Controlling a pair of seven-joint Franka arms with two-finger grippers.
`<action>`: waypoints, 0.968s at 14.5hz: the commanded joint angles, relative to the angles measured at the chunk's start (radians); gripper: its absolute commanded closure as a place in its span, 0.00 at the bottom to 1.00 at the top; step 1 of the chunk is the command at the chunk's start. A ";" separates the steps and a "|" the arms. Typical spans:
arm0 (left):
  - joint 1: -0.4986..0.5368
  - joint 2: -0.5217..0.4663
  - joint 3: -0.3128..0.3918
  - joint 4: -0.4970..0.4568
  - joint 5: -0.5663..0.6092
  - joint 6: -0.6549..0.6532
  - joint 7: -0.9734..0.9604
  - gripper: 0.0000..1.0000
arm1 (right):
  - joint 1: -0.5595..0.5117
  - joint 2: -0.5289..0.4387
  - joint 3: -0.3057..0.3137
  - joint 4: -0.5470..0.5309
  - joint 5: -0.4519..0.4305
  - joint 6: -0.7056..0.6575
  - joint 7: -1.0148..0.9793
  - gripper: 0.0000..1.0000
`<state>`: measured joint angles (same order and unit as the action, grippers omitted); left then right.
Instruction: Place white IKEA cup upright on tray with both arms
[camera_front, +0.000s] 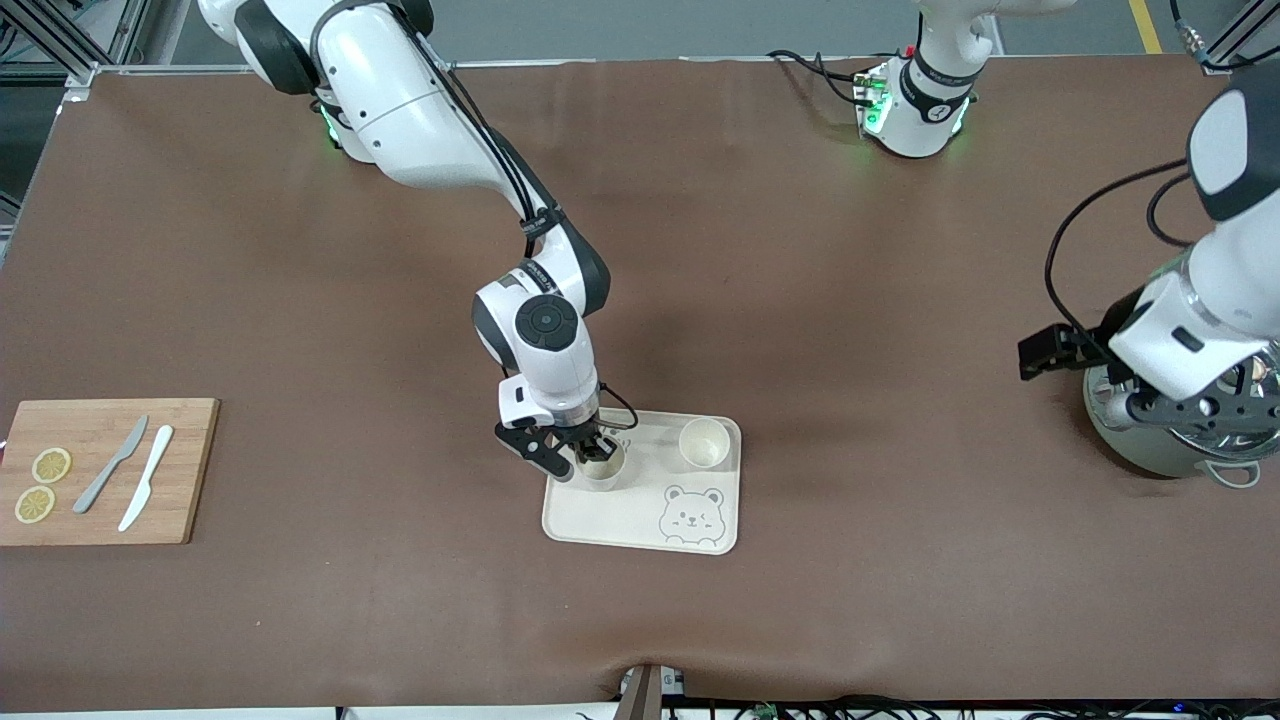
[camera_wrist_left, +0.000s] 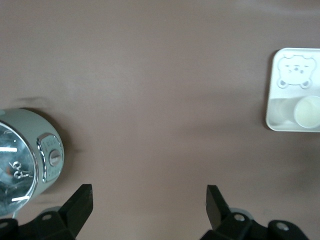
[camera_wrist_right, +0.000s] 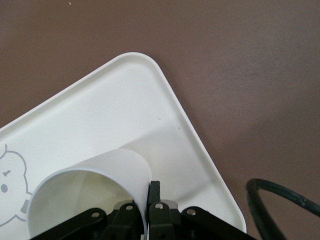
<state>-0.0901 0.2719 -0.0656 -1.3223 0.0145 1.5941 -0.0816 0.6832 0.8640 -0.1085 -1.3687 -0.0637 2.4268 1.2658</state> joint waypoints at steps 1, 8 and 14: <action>0.016 -0.092 -0.020 -0.045 -0.016 -0.032 -0.009 0.00 | 0.007 0.021 -0.010 0.023 -0.025 -0.003 0.027 0.00; 0.015 -0.146 -0.019 -0.060 0.002 -0.049 0.088 0.00 | -0.019 -0.008 -0.010 0.031 -0.019 -0.021 0.007 0.00; 0.019 -0.201 -0.019 -0.120 0.016 -0.049 0.146 0.00 | -0.043 -0.092 -0.002 0.036 -0.007 -0.173 -0.078 0.00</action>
<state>-0.0760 0.1251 -0.0767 -1.3986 0.0164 1.5451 0.0605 0.6629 0.8360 -0.1286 -1.3232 -0.0636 2.3225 1.2245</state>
